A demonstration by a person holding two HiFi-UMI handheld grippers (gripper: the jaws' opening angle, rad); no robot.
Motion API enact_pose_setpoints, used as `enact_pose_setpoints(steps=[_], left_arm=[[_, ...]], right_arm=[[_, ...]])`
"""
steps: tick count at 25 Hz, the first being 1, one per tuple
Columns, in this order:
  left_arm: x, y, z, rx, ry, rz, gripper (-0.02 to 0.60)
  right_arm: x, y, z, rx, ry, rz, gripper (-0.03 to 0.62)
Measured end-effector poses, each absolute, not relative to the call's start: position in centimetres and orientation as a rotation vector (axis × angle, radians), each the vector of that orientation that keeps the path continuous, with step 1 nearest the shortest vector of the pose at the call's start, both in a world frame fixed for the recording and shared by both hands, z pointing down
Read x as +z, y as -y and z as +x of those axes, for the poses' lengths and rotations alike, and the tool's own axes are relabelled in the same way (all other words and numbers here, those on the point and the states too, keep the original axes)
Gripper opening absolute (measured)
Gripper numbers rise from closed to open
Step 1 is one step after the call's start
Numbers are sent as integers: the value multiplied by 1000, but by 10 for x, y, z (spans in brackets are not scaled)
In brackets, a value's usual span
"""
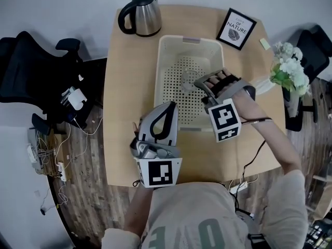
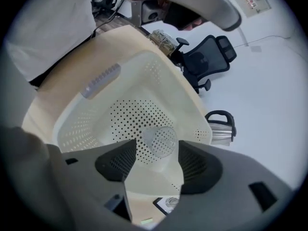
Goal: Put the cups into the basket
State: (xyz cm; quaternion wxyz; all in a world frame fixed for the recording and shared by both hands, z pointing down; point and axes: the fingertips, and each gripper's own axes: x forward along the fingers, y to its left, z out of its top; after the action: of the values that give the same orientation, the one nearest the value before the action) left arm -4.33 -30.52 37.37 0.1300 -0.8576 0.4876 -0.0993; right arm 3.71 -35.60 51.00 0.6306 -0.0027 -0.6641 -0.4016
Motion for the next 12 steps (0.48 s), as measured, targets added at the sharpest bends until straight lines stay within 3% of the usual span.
enact_pose_setpoints(steps=[7, 10, 12], left_arm=[[351, 273, -38, -230, -1405, -2448, 9], [342, 262, -35, -235, -1389, -2431, 9], [337, 254, -31, -198, -1383, -2428, 8]], right_arm=[[443, 317, 16, -914, 1778, 220, 256], [404, 309, 16, -936, 1848, 446, 171], [378, 301, 19, -840, 1980, 615, 160]])
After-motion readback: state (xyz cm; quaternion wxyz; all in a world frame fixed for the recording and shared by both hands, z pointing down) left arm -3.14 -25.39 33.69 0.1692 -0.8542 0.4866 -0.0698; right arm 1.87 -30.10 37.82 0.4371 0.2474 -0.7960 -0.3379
